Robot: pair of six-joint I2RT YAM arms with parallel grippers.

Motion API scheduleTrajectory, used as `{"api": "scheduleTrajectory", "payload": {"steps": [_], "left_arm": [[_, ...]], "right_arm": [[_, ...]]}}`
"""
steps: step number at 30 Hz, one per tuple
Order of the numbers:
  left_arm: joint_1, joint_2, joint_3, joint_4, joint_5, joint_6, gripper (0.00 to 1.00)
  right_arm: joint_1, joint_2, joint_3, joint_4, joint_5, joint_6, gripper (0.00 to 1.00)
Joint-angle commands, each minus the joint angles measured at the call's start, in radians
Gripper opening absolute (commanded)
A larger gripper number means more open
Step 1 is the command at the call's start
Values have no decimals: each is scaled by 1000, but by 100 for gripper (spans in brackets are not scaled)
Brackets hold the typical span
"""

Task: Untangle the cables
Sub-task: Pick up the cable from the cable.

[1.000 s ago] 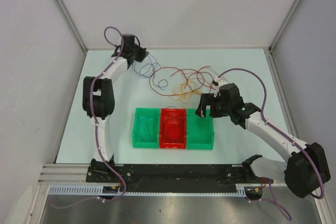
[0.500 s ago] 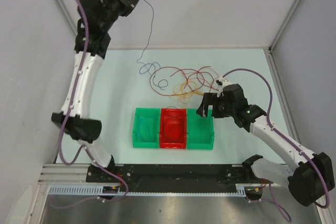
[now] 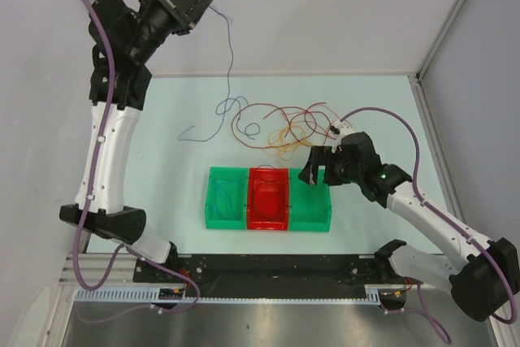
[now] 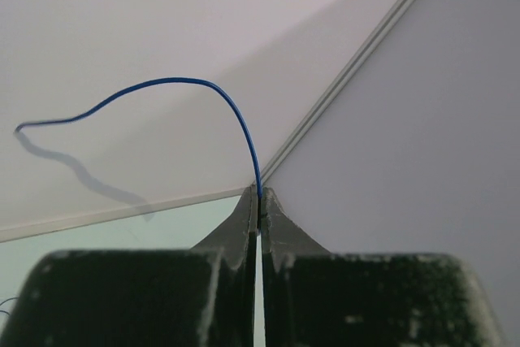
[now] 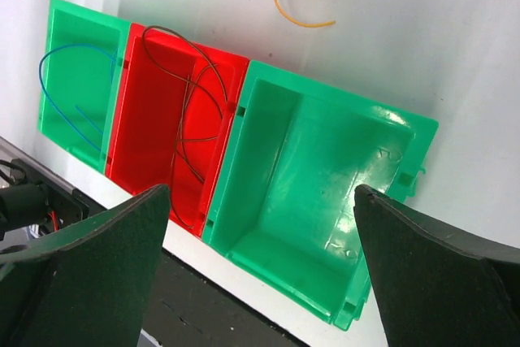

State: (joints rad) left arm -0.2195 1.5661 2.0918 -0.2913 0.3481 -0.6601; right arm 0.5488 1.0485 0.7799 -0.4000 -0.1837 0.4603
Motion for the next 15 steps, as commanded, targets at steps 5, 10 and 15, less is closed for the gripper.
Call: {"api": "scheduleTrajectory", "payload": {"steps": [5,10,15], "left_arm": [[0,-179,-150,40,31,54,0],[-1,-219,-235,27,35,63,0],[0,-307,-383,11,-17,86,0]], "right_arm": [[13,-33,56,-20,53,25,100],[8,-54,105,-37,59,6,100],[-3,-229,133,-59,362,146,100]]}}
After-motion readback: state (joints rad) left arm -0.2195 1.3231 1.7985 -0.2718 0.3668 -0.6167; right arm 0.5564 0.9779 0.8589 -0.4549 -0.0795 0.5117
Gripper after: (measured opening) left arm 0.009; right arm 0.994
